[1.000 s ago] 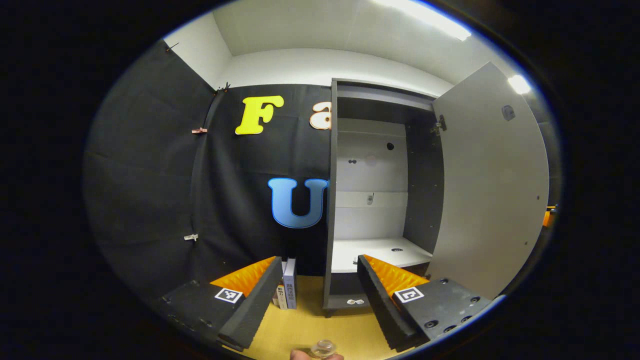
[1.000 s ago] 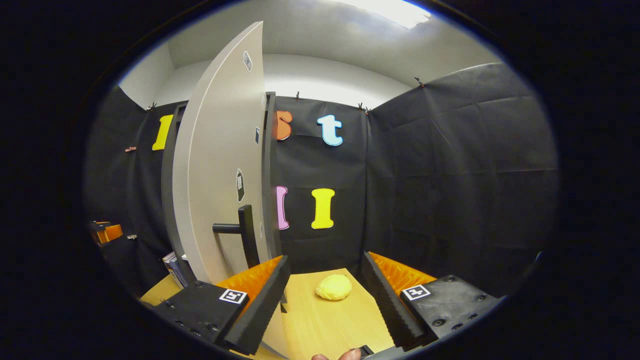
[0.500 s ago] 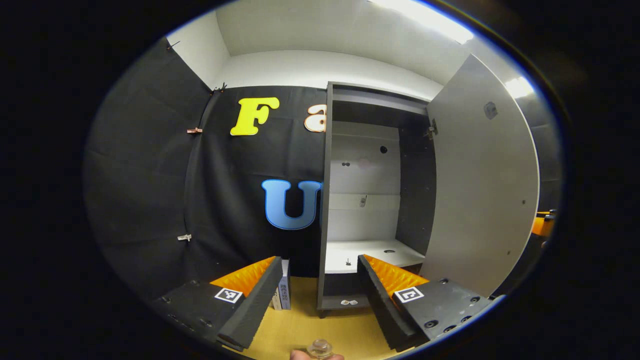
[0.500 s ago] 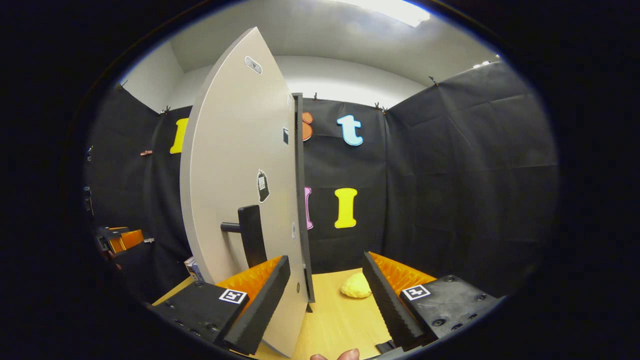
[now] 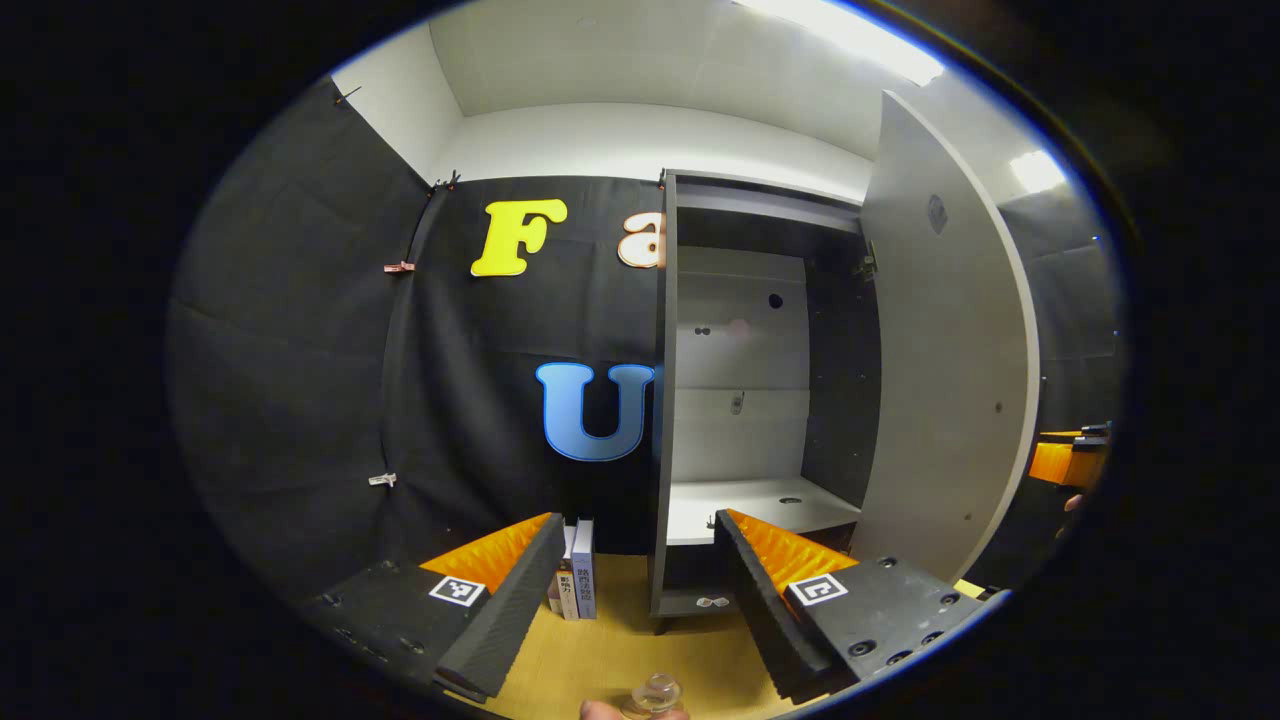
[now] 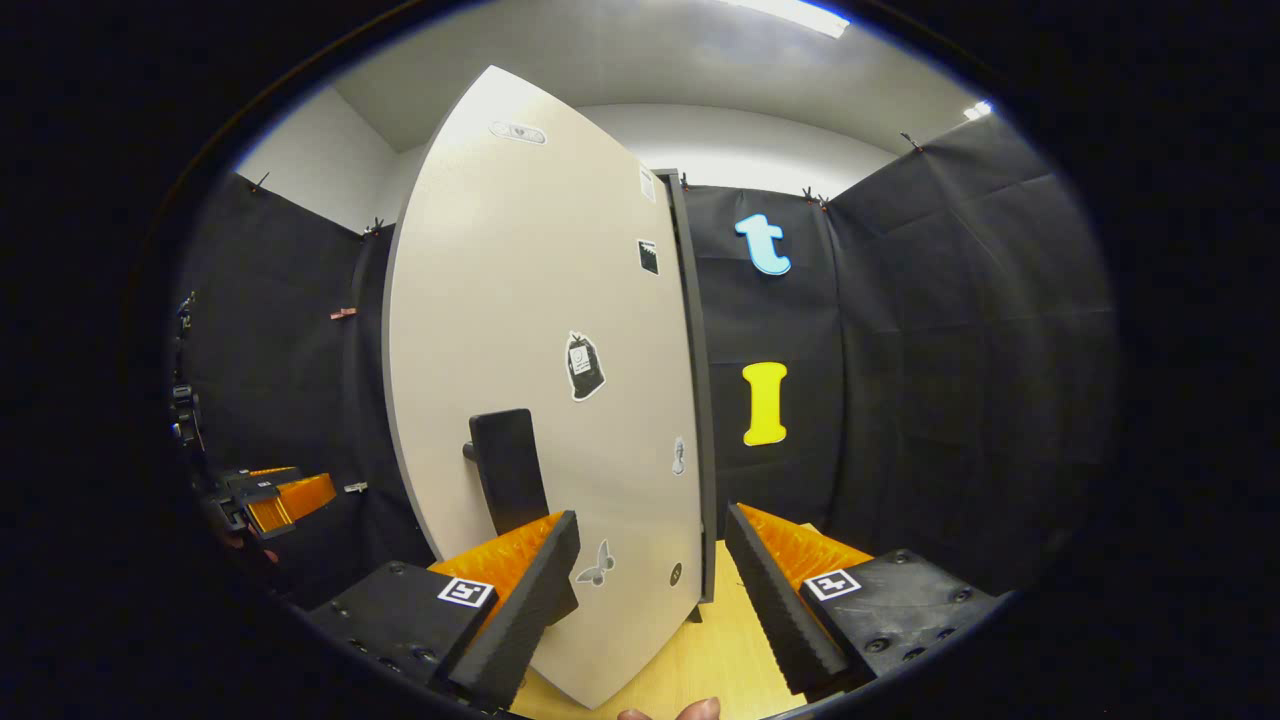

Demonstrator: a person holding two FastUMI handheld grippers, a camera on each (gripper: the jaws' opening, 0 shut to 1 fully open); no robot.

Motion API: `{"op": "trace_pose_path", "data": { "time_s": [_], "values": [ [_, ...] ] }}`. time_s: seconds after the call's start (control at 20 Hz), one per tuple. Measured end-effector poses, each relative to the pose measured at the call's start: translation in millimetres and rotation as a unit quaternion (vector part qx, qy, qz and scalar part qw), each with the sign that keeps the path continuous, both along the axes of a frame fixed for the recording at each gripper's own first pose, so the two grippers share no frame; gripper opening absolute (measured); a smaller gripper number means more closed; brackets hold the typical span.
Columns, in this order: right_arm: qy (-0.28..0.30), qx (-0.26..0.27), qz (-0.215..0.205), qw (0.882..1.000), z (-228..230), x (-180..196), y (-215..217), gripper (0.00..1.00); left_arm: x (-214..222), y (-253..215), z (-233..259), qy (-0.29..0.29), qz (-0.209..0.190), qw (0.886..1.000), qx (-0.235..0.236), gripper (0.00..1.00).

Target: Open the cabinet door with the right hand, grasp the bottle in the cabinet with the left hand and place it on the coaster, then close the cabinet door with the right hand.

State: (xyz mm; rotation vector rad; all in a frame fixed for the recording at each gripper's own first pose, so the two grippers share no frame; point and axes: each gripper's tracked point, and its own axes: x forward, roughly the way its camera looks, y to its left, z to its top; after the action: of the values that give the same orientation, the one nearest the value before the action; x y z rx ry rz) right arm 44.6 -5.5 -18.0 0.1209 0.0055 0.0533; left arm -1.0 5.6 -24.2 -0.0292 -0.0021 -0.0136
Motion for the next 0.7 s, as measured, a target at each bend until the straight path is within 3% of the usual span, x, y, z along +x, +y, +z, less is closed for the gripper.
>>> {"op": "trace_pose_path", "data": {
  "time_s": [0.2, 0.4, 0.7],
  "values": [
    [0.009, -0.018, 0.046, 0.999, -8, 19, 33, 0.97, -2, 3, 3, -0.002, 0.002, 1.0, 0.008, 0.92],
    [0.021, -0.019, 0.102, 0.994, -14, 15, 70, 0.99, -2, 3, 7, -0.006, 0.0, 1.0, 0.012, 0.92],
    [0.01, -0.026, 0.083, 0.996, -11, 11, 49, 0.98, -7, -5, 6, -0.008, -0.008, 1.0, 0.005, 0.94]
  ]
}}
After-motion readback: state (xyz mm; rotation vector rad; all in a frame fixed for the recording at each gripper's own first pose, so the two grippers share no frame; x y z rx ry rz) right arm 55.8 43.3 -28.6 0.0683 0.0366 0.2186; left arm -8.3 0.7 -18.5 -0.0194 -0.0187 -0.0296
